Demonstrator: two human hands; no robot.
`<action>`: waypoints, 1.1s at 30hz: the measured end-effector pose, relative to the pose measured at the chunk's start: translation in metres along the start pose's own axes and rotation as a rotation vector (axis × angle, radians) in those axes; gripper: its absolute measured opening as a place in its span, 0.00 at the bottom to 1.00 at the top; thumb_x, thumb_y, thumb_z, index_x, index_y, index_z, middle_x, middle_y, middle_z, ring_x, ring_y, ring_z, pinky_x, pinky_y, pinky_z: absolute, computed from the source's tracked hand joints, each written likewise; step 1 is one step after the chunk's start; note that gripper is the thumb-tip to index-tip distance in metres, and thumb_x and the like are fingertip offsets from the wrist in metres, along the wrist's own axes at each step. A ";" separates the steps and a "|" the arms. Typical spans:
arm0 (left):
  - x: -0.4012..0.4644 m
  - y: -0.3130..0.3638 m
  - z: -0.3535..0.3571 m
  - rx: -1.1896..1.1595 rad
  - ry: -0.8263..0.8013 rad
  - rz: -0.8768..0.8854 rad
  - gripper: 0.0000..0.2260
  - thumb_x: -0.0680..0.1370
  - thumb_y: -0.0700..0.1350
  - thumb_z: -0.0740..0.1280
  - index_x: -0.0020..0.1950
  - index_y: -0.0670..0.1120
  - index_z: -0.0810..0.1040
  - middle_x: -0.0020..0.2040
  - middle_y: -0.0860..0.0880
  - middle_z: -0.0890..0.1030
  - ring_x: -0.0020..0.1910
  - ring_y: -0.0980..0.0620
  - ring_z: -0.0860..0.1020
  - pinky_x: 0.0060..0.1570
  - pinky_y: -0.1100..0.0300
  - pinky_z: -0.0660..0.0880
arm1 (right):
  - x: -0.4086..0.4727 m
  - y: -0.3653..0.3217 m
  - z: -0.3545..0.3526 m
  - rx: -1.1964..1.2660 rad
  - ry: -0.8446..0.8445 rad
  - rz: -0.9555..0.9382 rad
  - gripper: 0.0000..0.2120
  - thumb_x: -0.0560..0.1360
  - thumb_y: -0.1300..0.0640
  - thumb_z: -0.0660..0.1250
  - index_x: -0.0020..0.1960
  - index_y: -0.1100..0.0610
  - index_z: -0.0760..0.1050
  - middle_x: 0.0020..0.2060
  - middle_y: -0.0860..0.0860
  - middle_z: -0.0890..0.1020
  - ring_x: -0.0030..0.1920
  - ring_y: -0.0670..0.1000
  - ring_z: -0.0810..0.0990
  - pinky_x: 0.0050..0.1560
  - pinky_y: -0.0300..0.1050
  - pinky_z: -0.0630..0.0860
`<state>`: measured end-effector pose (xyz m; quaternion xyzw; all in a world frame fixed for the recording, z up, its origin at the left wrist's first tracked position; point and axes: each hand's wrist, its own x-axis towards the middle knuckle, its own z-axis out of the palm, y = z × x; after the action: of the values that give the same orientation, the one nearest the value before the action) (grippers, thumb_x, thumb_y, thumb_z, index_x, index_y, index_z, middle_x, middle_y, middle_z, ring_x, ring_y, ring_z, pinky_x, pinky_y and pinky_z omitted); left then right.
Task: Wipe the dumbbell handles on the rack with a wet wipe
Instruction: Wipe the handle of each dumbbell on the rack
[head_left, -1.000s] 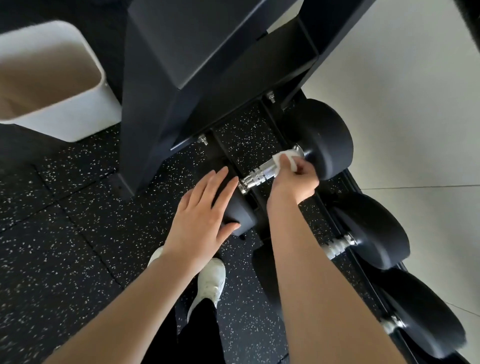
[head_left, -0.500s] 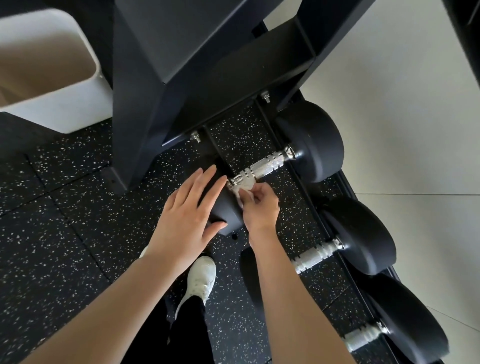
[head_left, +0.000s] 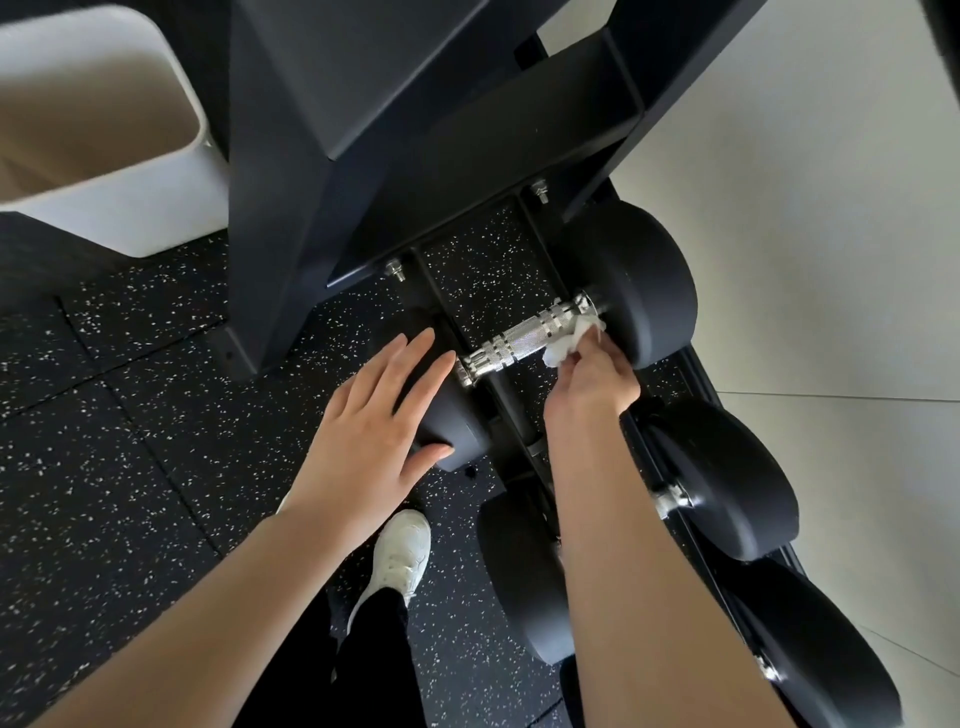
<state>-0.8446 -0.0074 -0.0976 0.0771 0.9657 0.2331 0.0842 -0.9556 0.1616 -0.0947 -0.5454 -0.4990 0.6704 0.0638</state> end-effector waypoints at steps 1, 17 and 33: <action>0.000 0.000 0.000 -0.002 0.000 0.000 0.37 0.71 0.54 0.72 0.76 0.47 0.61 0.76 0.47 0.59 0.74 0.46 0.59 0.63 0.48 0.67 | -0.001 0.001 0.001 0.032 -0.010 0.019 0.07 0.75 0.66 0.66 0.44 0.55 0.76 0.40 0.48 0.80 0.41 0.45 0.80 0.38 0.35 0.75; -0.001 0.000 0.001 0.006 0.007 0.002 0.38 0.70 0.53 0.74 0.76 0.47 0.61 0.77 0.47 0.58 0.74 0.46 0.60 0.62 0.48 0.68 | -0.017 0.051 -0.022 -0.261 -0.422 0.191 0.06 0.78 0.66 0.58 0.47 0.58 0.71 0.36 0.55 0.79 0.37 0.51 0.78 0.44 0.46 0.78; 0.000 -0.001 0.002 -0.010 0.024 -0.002 0.37 0.70 0.55 0.73 0.75 0.48 0.62 0.76 0.47 0.60 0.73 0.46 0.61 0.61 0.48 0.69 | -0.034 0.042 -0.006 -1.273 -0.487 -0.910 0.05 0.73 0.57 0.70 0.49 0.54 0.82 0.48 0.52 0.75 0.35 0.49 0.75 0.38 0.41 0.76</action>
<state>-0.8443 -0.0075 -0.1004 0.0729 0.9656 0.2386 0.0731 -0.9182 0.1226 -0.1023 -0.0605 -0.9563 0.2670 -0.1027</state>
